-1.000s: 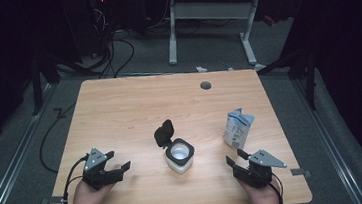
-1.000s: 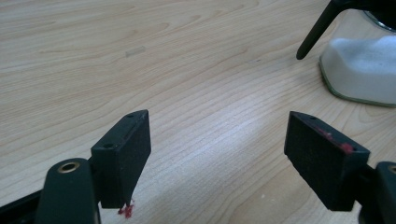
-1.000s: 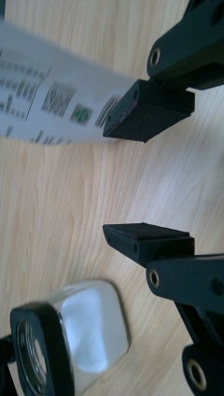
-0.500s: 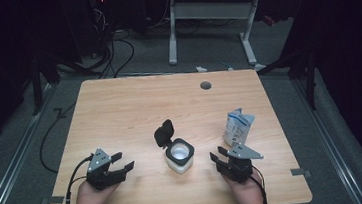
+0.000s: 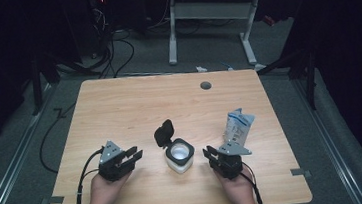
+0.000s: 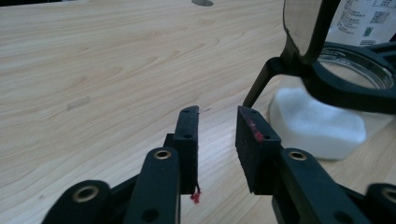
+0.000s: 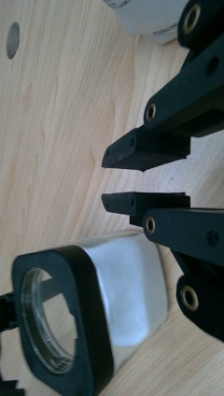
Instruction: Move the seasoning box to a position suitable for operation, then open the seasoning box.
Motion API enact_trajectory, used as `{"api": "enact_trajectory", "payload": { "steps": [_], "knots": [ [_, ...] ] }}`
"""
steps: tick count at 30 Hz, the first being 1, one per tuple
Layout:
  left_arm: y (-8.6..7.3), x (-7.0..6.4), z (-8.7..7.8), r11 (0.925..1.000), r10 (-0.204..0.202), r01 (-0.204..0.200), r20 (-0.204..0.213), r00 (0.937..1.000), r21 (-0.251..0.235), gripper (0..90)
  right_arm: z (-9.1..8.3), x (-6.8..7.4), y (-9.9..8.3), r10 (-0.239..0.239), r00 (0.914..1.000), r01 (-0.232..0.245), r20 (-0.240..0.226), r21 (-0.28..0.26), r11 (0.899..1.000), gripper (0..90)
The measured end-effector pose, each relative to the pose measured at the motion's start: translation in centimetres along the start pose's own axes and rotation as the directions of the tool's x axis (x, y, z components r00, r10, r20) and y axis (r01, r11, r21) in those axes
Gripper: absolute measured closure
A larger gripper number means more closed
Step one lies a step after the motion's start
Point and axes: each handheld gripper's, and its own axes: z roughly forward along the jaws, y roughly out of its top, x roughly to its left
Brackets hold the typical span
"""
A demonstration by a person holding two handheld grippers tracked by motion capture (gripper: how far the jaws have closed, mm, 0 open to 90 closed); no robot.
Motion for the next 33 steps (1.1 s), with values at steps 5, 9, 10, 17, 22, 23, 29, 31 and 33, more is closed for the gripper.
{"api": "enact_trajectory", "payload": {
  "steps": [5, 9, 10, 17, 22, 23, 29, 31, 33],
  "knots": [
    [1.3, -1.1, 1.0, 1.0, -0.005, 0.005, -0.008, 1.0, -0.004, 77.9, 0.2, 0.1, -0.3, -0.021, 0.9998, 0.021, 0.005, 0.015, 1.0, 79.6],
    [2.2, -1.6, 1.4, 0.9999, -0.009, 0.009, -0.007, 0.9999, -0.012, 82.3, 0.4, 0.2, -0.5, -0.034, 0.9994, 0.034, 0.001, 0.02, 0.999, 79.6],
    [2.4, -1.8, 1.5, 0.9999, -0.01, 0.01, -0.008, 0.9999, -0.012, 82.3, 0.4, 0.3, -0.4, -0.036, 0.9993, 0.036, -0.004, 0.019, 0.999, 79.6],
    [3.8, -2.3, 1.8, 0.9998, -0.006, 0.006, -0.014, 0.9999, -0.021, 85.1, 0.2, 0.7, -0.4, -0.053, 0.9985, 0.054, -0.01, 0.019, 0.998, 79.5],
    [4.5, -2.3, 2.1, 0.9997, -0.019, 0.019, -0.008, 0.9998, -0.017, 87.2, 0.0, 0.8, -0.4, -0.053, 0.9985, 0.053, -0.015, 0.01, 0.999, 80.1],
    [4.6, -2.3, 2.2, 0.9997, -0.018, 0.018, -0.006, 0.9998, -0.018, 87.9, 0.0, 0.8, -0.4, -0.05, 0.9986, 0.051, -0.016, 0.009, 0.999, 80.4],
    [5.2, -2.3, 2.2, 0.9993, -0.011, 0.01, -0.008, 0.9999, -0.035, 89.9, 0.2, 1.2, -0.3, -0.074, 0.9971, 0.074, -0.016, 0.015, 0.997, 87.7],
    [5.3, -2.4, 2.1, 0.9992, -0.01, 0.01, -0.008, 0.9999, -0.038, 90.0, 0.1, 1.4, -0.3, -0.082, 0.9964, 0.082, -0.02, 0.01, 0.997, 90.0],
    [5.2, -2.5, 2.1, 0.9991, -0.016, 0.016, -0.005, 0.9999, -0.04, 90.0, 0.0, 1.6, -0.3, -0.08, 0.9963, 0.08, -0.032, 0.012, 0.997, 90.0]
  ]
}}
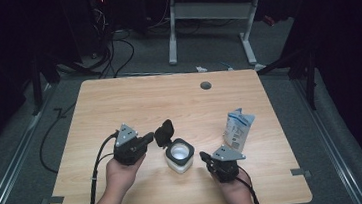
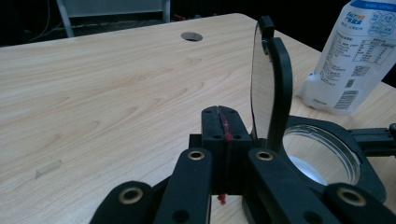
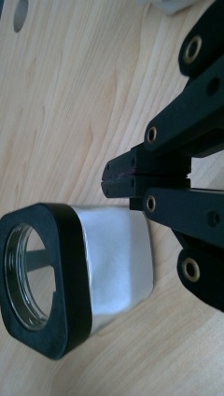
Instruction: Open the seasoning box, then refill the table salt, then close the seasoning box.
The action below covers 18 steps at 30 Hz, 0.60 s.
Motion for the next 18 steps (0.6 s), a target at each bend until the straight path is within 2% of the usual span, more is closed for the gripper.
{"api": "enact_trajectory", "payload": {
  "steps": [3, 6, 18],
  "knots": [
    [0.0, -0.1, -0.1, 1.0, -0.009, 0.009, 0.004, 0.9999, 0.001, 90.0, 0.0, 0.2, 0.0, -0.004, 0.9998, 0.004, -0.018, -0.005, 1.0, 90.0],
    [0.2, -0.2, 0.0, 0.9999, -0.016, 0.016, 0.011, 0.9998, -0.007, 90.0, 0.2, 0.5, 0.1, -0.02, 0.9997, 0.02, -0.014, -0.002, 1.0, 90.0],
    [-0.1, -0.7, 0.1, 0.9988, -0.038, 0.039, 0.045, 0.9983, -0.03, 90.0, 0.0, 1.1, 0.1, -0.03, 0.9988, 0.03, -0.039, 0.0, 1.0, 90.0]
  ]
}}
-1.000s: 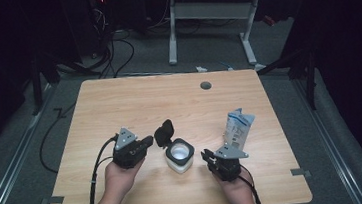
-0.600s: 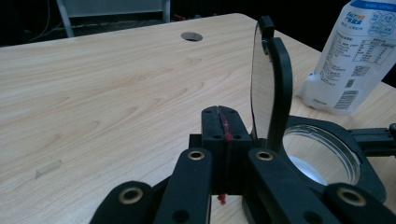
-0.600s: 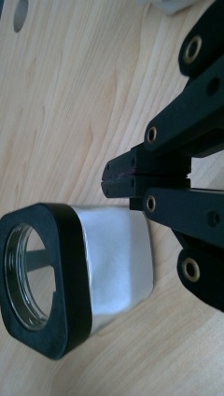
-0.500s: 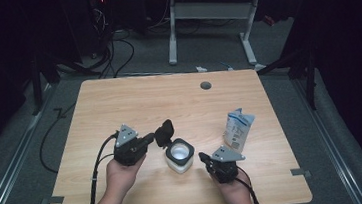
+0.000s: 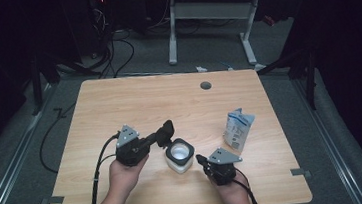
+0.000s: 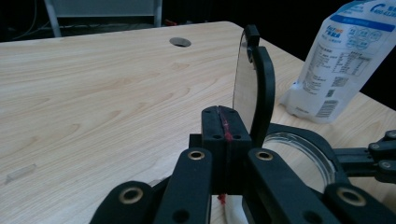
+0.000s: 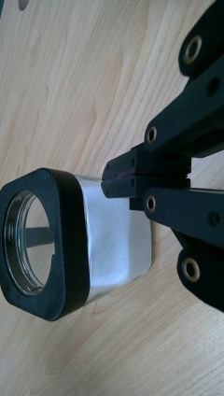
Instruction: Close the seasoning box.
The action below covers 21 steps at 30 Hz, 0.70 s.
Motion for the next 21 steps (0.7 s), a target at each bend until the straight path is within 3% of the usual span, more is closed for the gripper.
{"api": "enact_trajectory", "payload": {
  "steps": [11, 21],
  "knots": [
    [-0.4, -1.3, 0.1, 0.9998, 0.01, -0.009, 0.045, 0.9989, -0.018, 90.0, 0.1, 0.5, 0.1, -0.014, 0.9999, 0.014, -0.005, -0.001, 1.0, 90.0],
    [-1.1, -2.9, 0.4, 0.9982, 0.059, -0.059, 0.078, 0.9952, -0.007, 90.0, 0.1, 0.6, 0.0, -0.022, 0.9998, 0.022, -0.002, 0.002, 1.0, 90.0]
  ]
}}
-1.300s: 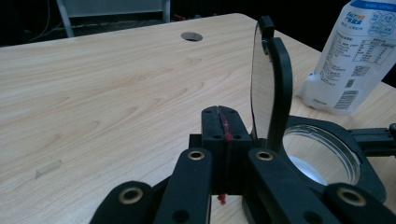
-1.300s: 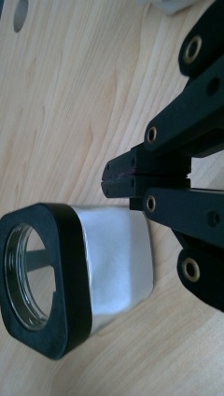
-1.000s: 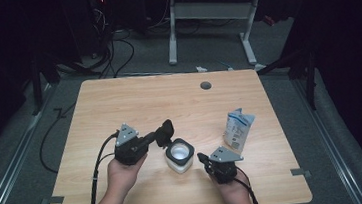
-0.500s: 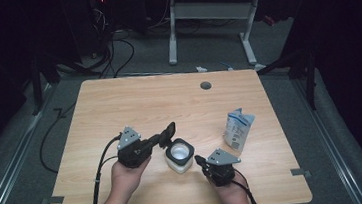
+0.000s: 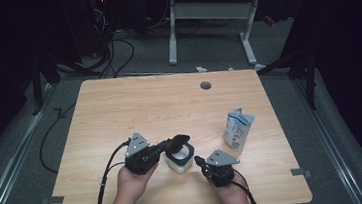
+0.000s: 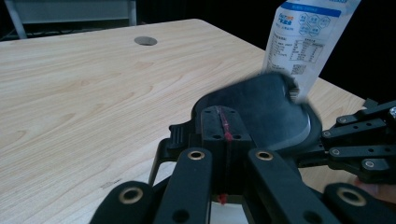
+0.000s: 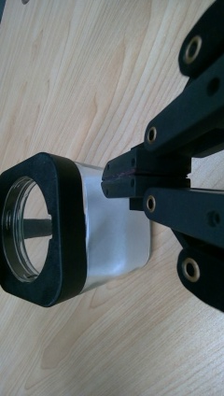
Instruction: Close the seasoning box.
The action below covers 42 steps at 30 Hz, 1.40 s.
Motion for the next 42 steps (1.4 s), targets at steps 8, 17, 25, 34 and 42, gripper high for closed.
{"api": "enact_trajectory", "payload": {
  "steps": [8, 17, 25, 34, 42],
  "knots": [
    [-0.3, -0.3, -0.3, 0.9999, 0.011, -0.012, -0.009, 0.9999, -0.009, 90.0, -0.1, -0.2, -0.1, 0.002, 1.0, -0.002, 0.002, -0.001, 1.0, 90.0],
    [-1.3, 0.8, -0.9, 1.0, 0.003, -0.003, -0.045, 0.999, -0.002, 90.0, -0.3, -0.3, -0.2, 0.004, 0.9999, -0.004, 0.014, 0.001, 1.0, 90.0],
    [-2.7, 1.8, -1.3, 0.9997, -0.001, 0.003, -0.081, 0.9967, 0.025, 90.0, -0.5, -0.6, -0.5, 0.008, 0.9996, -0.009, 0.025, 0.004, 1.0, 90.0],
    [-4.0, 2.7, 0.0, 0.9974, -0.024, 0.031, -0.097, 0.9949, 0.065, 90.0, -0.8, -1.0, -0.5, 0.014, 0.999, -0.015, 0.043, 0.006, 1.0, 90.0],
    [-4.4, 2.5, 2.0, 0.9954, -0.031, 0.039, -0.099, 0.9947, 0.087, 90.0, -0.4, -1.4, -0.5, 0.024, 0.9987, -0.024, 0.044, 0.005, 1.0, 90.0]
  ]
}}
